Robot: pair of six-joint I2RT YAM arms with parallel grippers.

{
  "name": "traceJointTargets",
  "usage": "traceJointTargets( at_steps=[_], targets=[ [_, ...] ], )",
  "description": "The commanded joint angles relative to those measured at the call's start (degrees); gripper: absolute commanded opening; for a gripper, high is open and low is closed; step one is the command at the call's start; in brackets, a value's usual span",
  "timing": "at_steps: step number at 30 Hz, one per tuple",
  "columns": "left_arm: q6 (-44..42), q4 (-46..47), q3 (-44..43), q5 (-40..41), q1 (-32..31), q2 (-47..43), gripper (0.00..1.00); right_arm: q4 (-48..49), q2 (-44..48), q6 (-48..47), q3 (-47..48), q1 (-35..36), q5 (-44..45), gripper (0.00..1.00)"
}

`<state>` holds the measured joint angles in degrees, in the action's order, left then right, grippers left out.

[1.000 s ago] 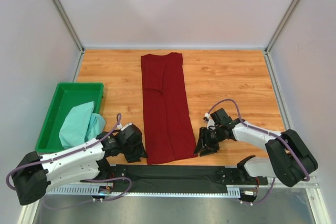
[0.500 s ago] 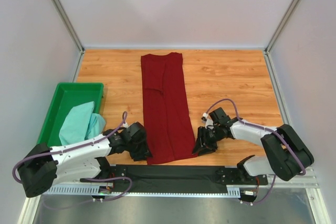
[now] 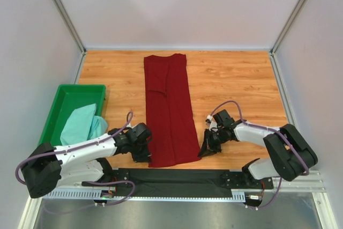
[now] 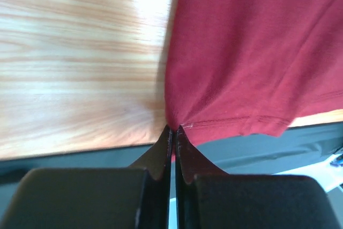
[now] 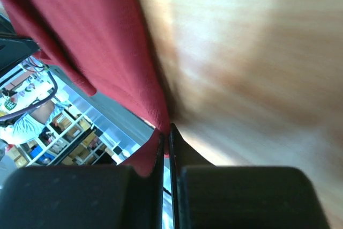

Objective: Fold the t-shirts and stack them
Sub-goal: Fold the tshirt

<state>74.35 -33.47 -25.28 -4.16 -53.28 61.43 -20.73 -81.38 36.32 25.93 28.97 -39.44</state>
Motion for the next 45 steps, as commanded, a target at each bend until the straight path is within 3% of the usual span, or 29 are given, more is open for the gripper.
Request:
traceJointTargets(
  at_steps=[1,3,6,14,20,30,39,45],
  targets=[
    [-5.3,-8.1,-6.9,4.1,-0.2,0.3,0.0,-1.3,5.3,0.7,3.3,-0.1,1.1,0.0],
    [-9.7,-11.6,-13.6,7.1,0.4,1.0,0.0,-4.8,7.3,1.0,7.1,-0.7,2.7,0.0],
    [-17.3,-14.1,-21.6,7.2,6.6,5.8,0.0,-8.3,4.5,-0.5,18.9,-2.1,3.9,0.0],
    [-30.0,-11.0,-40.5,3.5,25.0,22.2,0.0,-11.0,-18.5,-4.0,41.9,-8.0,1.6,0.0],
    [-34.0,-11.0,-52.9,2.1,29.5,34.4,0.0,-16.7,-31.4,-6.3,60.1,-9.8,0.7,0.0],
    [-34.9,-12.0,-62.3,-0.1,32.8,45.6,0.0,-18.6,-38.8,-5.7,67.7,-12.3,-1.8,0.0],
    [-34.1,-11.8,-62.5,0.0,34.3,47.8,0.0,-19.7,-43.9,-6.7,72.1,-13.2,-3.8,0.01],
    [-34.7,-13.5,-66.6,1.5,34.7,51.7,0.01,-20.7,-49.1,-7.1,78.7,-14.3,-3.7,0.17]
  ],
)
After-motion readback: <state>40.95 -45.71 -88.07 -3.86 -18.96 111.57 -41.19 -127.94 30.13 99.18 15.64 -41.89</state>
